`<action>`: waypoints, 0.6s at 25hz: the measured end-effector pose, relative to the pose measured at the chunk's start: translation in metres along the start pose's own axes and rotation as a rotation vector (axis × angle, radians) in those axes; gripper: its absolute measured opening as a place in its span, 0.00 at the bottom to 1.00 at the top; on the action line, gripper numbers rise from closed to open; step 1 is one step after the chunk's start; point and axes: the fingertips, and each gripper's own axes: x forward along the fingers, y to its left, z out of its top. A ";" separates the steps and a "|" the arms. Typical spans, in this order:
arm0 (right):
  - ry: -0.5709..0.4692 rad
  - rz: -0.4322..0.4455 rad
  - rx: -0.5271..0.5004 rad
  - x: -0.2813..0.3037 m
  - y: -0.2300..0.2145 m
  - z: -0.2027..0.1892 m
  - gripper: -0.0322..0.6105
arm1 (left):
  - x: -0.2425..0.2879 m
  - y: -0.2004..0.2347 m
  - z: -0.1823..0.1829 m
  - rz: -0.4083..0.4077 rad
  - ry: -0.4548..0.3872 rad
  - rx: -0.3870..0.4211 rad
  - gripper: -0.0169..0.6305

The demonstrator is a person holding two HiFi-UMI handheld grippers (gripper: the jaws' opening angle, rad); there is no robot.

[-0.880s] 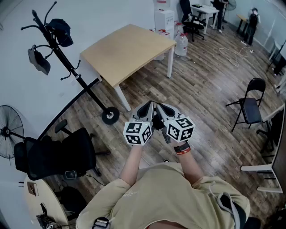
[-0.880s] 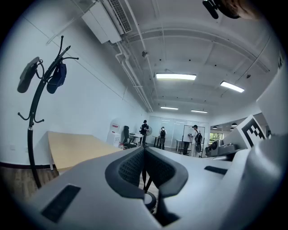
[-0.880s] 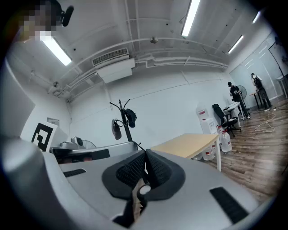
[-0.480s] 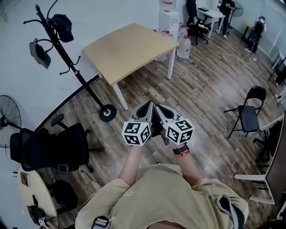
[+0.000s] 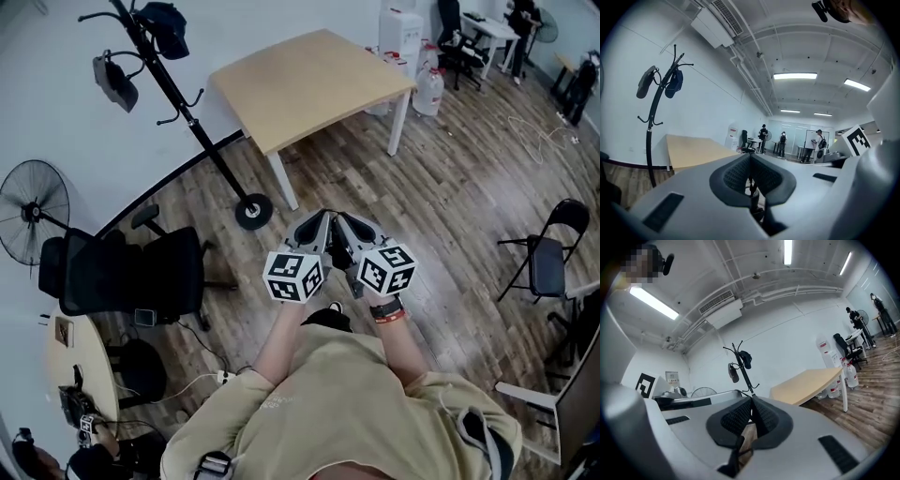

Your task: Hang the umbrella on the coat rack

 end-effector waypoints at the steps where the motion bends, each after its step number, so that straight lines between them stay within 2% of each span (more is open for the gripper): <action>1: 0.012 0.012 -0.002 0.008 0.005 -0.003 0.08 | 0.000 0.010 0.001 0.012 -0.003 -0.008 0.06; 8: 0.069 0.081 -0.028 0.087 0.010 -0.009 0.08 | 0.018 0.089 0.013 0.078 -0.034 -0.044 0.06; 12: 0.074 0.112 -0.043 0.164 0.011 -0.009 0.08 | 0.034 0.163 0.026 0.124 -0.073 -0.033 0.06; 15: 0.104 0.183 -0.026 0.228 0.022 0.005 0.08 | 0.038 0.219 0.050 0.171 -0.103 -0.021 0.06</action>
